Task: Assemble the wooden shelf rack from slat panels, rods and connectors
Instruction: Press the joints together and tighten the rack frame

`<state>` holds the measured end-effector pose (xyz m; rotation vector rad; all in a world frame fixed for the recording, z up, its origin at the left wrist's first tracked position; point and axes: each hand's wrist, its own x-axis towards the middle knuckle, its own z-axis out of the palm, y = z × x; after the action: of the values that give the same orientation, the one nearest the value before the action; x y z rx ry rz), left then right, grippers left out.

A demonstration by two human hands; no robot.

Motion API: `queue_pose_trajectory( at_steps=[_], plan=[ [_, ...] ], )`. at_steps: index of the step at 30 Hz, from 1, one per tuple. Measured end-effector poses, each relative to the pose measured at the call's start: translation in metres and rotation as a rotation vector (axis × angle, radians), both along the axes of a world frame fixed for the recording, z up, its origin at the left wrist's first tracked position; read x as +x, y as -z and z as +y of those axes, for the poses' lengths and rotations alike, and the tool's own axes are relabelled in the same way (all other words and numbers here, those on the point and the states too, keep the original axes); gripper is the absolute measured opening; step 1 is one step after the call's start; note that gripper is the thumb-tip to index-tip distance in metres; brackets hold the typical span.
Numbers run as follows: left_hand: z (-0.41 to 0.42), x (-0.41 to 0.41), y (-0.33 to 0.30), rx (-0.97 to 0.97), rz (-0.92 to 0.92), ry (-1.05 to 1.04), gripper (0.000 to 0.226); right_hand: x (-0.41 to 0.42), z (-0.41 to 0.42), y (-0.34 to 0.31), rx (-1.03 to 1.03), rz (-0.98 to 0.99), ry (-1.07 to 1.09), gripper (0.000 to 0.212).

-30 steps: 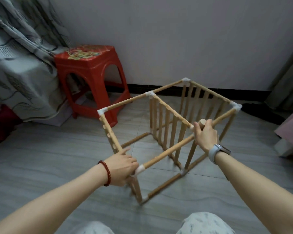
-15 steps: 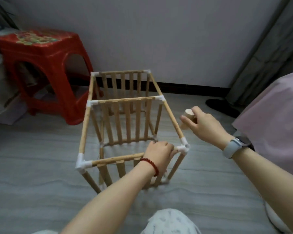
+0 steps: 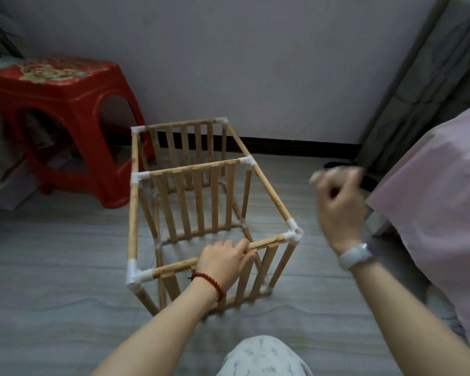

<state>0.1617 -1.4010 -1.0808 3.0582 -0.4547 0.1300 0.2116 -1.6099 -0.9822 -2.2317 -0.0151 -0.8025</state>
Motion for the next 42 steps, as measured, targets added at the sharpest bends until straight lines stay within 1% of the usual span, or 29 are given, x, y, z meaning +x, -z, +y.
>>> queue_pose_trajectory(
  at_steps=[2,3,4,5,7,8,9,10,11,12,13,15,16,17,19,20,22,24,25,27,31,32,34,36,37,39,41,42],
  plan=[
    [-0.002,0.0,0.0,-0.003,-0.016,-0.007,0.043,-0.023,0.005,0.035,-0.218,0.473,-0.046,0.028],
    [-0.003,-0.001,0.0,-0.004,-0.02,-0.007,0.043,-0.022,0.004,0.041,-0.271,0.541,-0.061,0.026],
    [-0.004,-0.001,-0.001,-0.004,-0.026,-0.011,0.043,-0.012,0.002,0.037,-0.287,0.487,-0.074,0.025],
    [-0.003,-0.001,-0.003,-0.002,-0.024,-0.012,0.043,-0.003,0.002,0.026,-0.262,0.382,-0.067,0.025],
    [0.0,-0.004,-0.005,0.013,-0.007,-0.004,0.041,0.003,0.005,0.007,-0.161,0.084,0.005,0.028],
    [0.002,-0.007,-0.005,0.02,-0.008,0.001,0.041,0.0,0.005,0.009,-0.109,-0.011,0.035,0.03],
    [0.006,-0.011,-0.007,0.02,-0.006,0.009,0.041,-0.006,0.003,0.022,-0.088,0.004,0.047,0.031],
    [0.014,-0.013,-0.009,0.009,-0.003,0.024,0.041,-0.014,0.004,0.037,-0.093,0.132,0.035,0.031],
    [0.024,-0.017,-0.012,-0.007,0.008,0.056,0.042,-0.022,0.006,0.05,-0.095,0.309,0.01,0.029],
    [0.04,-0.022,-0.013,-0.009,0.025,0.098,0.044,-0.026,0.009,0.058,-0.068,0.43,-0.009,0.028],
    [0.056,-0.025,-0.016,-0.008,0.042,0.136,0.046,-0.024,0.01,0.062,-0.015,0.458,-0.035,0.026],
    [0.095,-0.028,-0.023,0.0,0.122,0.153,0.051,-0.013,0.018,0.062,0.111,0.442,-0.15,0.02],
    [0.114,-0.03,-0.025,0.034,0.171,0.136,0.054,-0.013,0.026,0.061,0.147,0.456,-0.214,0.018],
    [0.131,-0.032,-0.028,0.075,0.209,0.109,0.06,-0.013,0.035,0.062,0.145,0.482,-0.274,0.017],
    [0.154,-0.033,-0.032,0.153,0.252,0.09,0.072,-0.019,0.051,0.071,0.052,0.527,-0.334,0.017],
    [0.161,-0.035,-0.034,0.185,0.26,0.1,0.07,-0.023,0.059,0.075,-0.005,0.518,-0.345,0.018],
    [0.168,-0.039,-0.035,0.222,0.281,0.132,0.052,-0.027,0.066,0.08,-0.101,0.447,-0.333,0.021],
    [0.17,-0.043,-0.036,0.252,0.307,0.174,0.035,-0.027,0.066,0.083,-0.144,0.379,-0.311,0.022],
    [0.169,-0.044,-0.037,0.263,0.318,0.196,0.031,-0.025,0.066,0.083,-0.161,0.362,-0.307,0.021],
    [0.159,-0.044,-0.04,0.267,0.348,0.242,0.029,-0.018,0.061,0.082,-0.173,0.359,-0.288,0.019],
    [0.112,-0.031,-0.043,0.193,0.347,0.347,0.042,0.021,0.037,0.072,-0.066,0.405,-0.197,0.023],
    [0.099,-0.027,-0.043,0.166,0.332,0.371,0.044,0.03,0.03,0.068,-0.076,0.429,-0.176,0.026],
    [0.074,-0.019,-0.043,0.113,0.309,0.385,0.047,0.04,0.02,0.062,-0.181,0.445,-0.128,0.03],
    [0.05,-0.01,-0.039,0.088,0.279,0.361,0.05,0.042,0.011,0.057,-0.234,0.39,-0.086,0.032],
    [0.036,-0.005,-0.036,0.082,0.261,0.344,0.052,0.04,0.007,0.051,-0.225,0.368,-0.093,0.032],
    [0.007,0.008,-0.03,0.038,0.234,0.298,0.056,0.033,0.001,0.037,-0.247,0.369,-0.192,0.028],
    [-0.027,0.02,-0.026,-0.089,0.235,0.265,0.056,0.026,-0.009,0.018,-0.354,0.409,-0.277,0.027],
    [-0.044,0.025,-0.025,-0.169,0.237,0.255,0.052,0.025,-0.015,0.003,-0.411,0.421,-0.279,0.028]
  ],
)
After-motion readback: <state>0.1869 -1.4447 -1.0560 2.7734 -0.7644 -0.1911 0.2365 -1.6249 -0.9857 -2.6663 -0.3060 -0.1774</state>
